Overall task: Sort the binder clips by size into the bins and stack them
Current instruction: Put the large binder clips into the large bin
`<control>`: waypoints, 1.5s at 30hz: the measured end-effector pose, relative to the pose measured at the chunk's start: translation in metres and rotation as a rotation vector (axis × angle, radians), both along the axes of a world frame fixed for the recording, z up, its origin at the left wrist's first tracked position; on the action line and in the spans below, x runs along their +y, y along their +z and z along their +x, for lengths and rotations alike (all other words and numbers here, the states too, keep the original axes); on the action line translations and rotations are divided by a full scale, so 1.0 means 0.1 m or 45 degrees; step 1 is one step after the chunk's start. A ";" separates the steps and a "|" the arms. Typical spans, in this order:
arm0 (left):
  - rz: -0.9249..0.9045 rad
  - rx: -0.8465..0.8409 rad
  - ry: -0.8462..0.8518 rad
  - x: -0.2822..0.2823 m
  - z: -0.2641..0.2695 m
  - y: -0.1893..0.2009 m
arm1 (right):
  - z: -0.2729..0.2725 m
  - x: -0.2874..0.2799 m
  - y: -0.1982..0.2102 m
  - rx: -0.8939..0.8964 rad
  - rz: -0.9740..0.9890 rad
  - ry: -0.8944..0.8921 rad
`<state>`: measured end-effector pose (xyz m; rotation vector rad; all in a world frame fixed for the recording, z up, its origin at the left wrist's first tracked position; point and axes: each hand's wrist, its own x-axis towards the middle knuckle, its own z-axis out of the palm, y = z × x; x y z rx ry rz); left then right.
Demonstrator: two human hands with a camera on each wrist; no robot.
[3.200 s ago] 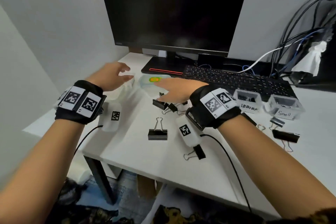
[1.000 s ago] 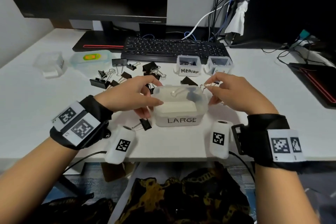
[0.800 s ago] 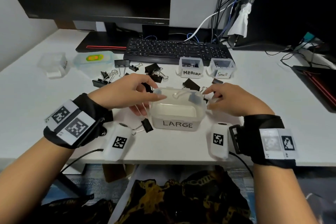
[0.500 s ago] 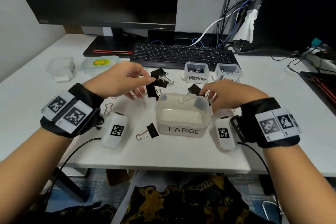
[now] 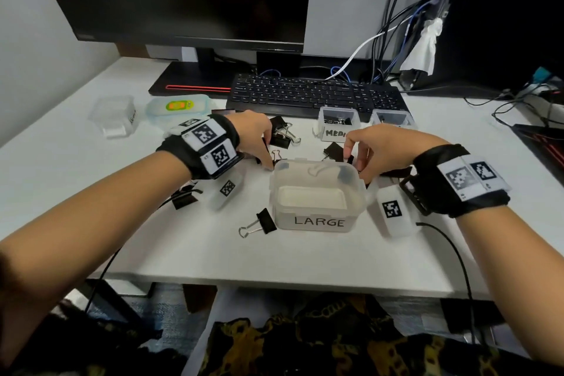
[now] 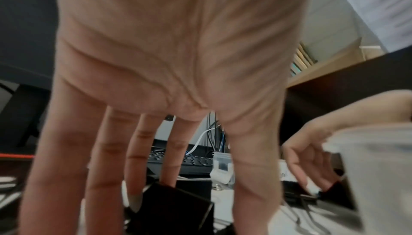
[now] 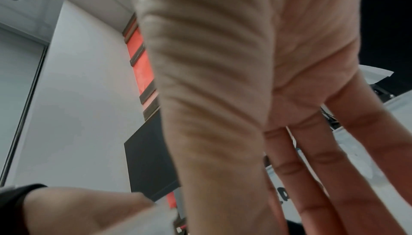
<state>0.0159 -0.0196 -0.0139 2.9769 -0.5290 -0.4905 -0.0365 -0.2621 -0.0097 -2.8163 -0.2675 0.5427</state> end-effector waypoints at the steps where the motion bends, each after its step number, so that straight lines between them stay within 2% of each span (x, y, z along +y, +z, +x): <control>1: 0.037 -0.009 -0.011 -0.03 0.02 0.00 | 0.00 -0.01 0.02 -0.015 -0.001 0.011; 5: 0.117 -0.048 -0.020 -0.11 0.05 0.01 | -0.03 -0.07 0.16 -0.193 0.101 0.037; 9: 0.108 -0.058 0.007 -0.18 0.03 0.00 | -0.13 -0.07 0.38 -0.394 0.334 0.117; 11: 0.101 -0.078 0.003 -0.20 0.02 0.01 | -0.21 -0.01 0.48 -0.321 0.508 0.197; 13: 0.106 -0.071 -0.006 -0.21 0.02 0.04 | -0.29 0.06 0.54 -0.126 0.668 0.281; 16: 0.062 -0.078 0.020 -0.16 0.02 0.08 | -0.31 0.08 0.49 0.110 0.768 0.320; 19: -0.074 -0.219 0.041 -0.09 0.04 0.16 | -0.28 0.08 0.36 0.161 0.705 0.272; 24: -0.517 -0.304 -0.011 0.04 -0.14 0.37 | -0.33 0.21 0.19 -0.124 0.497 0.264; 27: -0.752 -0.218 -0.025 0.04 -0.32 0.39 | -0.36 0.29 0.13 -0.268 0.394 0.281; 32: -1.036 0.134 0.031 -0.02 -0.51 0.34 | -0.39 0.30 0.05 -0.296 0.381 0.235; 36: -1.086 0.108 0.093 -0.01 -0.55 0.26 | -0.43 0.26 0.02 -0.325 0.368 0.234; 41: -1.256 -0.046 0.153 -0.04 -0.55 0.23 | -0.44 0.24 0.03 -0.402 0.313 0.219; 43: -1.389 0.008 0.220 -0.05 -0.56 0.20 | -0.44 0.25 0.01 -0.455 0.269 0.203; 45: -1.542 0.152 0.267 -0.07 -0.58 0.18 | -0.45 0.26 -0.01 -0.526 0.202 0.186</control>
